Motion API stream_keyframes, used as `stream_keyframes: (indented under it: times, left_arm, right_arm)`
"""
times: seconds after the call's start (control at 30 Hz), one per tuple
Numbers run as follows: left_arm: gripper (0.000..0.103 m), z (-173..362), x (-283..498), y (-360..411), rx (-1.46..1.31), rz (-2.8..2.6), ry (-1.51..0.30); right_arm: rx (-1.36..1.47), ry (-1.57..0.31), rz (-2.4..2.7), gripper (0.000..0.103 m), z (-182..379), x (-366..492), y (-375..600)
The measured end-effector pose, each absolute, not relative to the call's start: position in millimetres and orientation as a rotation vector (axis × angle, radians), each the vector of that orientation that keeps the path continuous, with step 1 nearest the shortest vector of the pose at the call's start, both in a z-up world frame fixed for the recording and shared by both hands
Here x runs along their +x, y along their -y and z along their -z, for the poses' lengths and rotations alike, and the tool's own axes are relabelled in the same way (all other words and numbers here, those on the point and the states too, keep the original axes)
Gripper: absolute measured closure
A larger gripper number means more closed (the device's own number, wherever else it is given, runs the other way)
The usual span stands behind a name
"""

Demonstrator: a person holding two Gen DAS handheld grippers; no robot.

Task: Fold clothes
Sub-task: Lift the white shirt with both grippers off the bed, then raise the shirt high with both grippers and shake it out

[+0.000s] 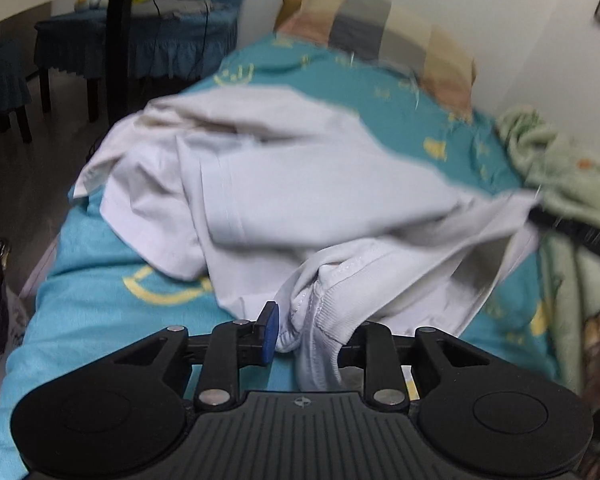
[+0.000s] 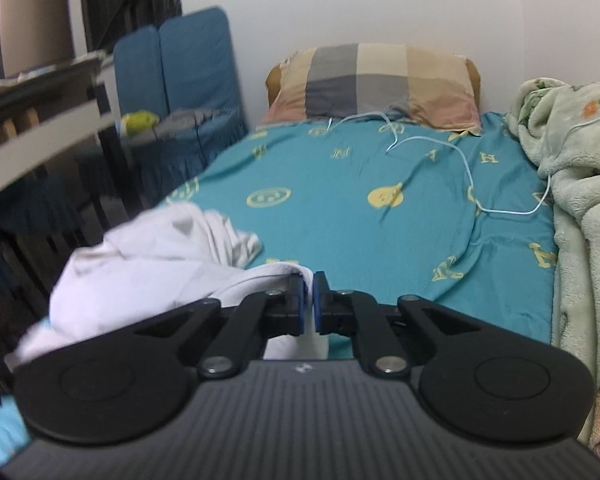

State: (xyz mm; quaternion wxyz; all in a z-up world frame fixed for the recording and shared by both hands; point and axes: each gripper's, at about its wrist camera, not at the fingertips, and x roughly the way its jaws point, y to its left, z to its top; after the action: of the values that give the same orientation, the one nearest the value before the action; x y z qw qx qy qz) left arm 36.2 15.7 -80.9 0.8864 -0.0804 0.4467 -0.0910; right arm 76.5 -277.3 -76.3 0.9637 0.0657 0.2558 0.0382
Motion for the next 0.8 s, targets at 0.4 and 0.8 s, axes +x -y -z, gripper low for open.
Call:
stream_keyframes:
  times: [0.4,0.8]
  left_arm:
    - [0.096,20,9,-42,-0.289,0.139,-0.655]
    - [0.097,-291,-23,-102,-0.338,0.225,-0.120]
  right_arm:
    - [0.172,-0.384,0.015,0.097,55,64,287]
    - [0.121,0.018,-0.076,0.098,-212,-10,241]
